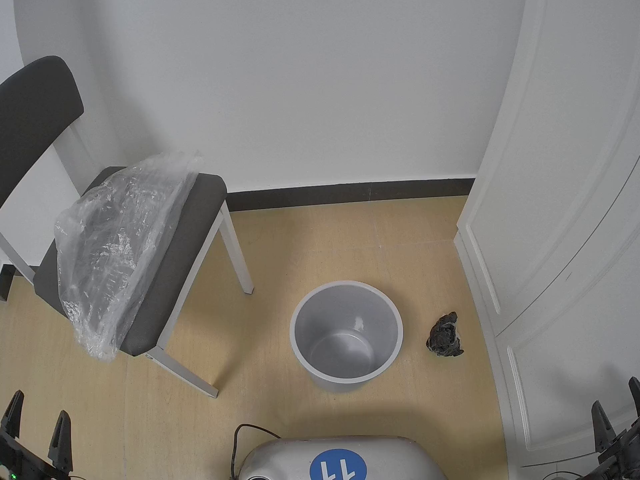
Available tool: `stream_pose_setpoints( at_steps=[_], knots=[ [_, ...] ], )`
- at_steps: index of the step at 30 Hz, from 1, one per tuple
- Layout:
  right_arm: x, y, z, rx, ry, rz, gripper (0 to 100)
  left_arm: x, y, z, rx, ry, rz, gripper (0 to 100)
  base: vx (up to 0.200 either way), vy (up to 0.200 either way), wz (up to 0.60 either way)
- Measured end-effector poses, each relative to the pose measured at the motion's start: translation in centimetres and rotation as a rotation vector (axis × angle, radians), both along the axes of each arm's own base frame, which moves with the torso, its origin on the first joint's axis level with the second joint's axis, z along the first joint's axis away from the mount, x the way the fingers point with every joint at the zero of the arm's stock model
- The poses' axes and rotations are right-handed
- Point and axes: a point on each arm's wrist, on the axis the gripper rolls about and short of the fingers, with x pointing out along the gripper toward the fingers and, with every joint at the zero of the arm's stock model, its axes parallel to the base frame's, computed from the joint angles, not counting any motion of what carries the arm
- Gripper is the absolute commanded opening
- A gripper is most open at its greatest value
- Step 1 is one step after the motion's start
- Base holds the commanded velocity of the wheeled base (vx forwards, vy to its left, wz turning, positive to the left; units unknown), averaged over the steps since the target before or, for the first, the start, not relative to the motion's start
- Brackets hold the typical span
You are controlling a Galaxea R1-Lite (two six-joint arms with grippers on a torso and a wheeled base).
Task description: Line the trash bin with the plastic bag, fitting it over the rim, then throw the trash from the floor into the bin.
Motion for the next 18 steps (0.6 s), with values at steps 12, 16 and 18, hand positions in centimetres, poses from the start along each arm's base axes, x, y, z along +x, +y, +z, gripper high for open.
stream_pose_setpoints(
  at_steps=[12,16,18],
  knots=[
    [0.0,0.01,-0.02,-0.033,0.002,0.001,100,0.01,-0.13,-0.26,0.088,0.026,-0.056,100,0.0,0.0,0.0],
    [0.0,0.02,-0.01,-0.037,0.001,0.004,100,0.01,-0.17,-0.34,0.101,0.033,-0.072,100,0.0,0.0,0.0],
    [0.0,0.02,0.0,-0.02,0.001,0.003,100,0.01,-0.17,-0.34,0.091,0.032,-0.072,100,0.0,0.0,0.0]
  ],
)
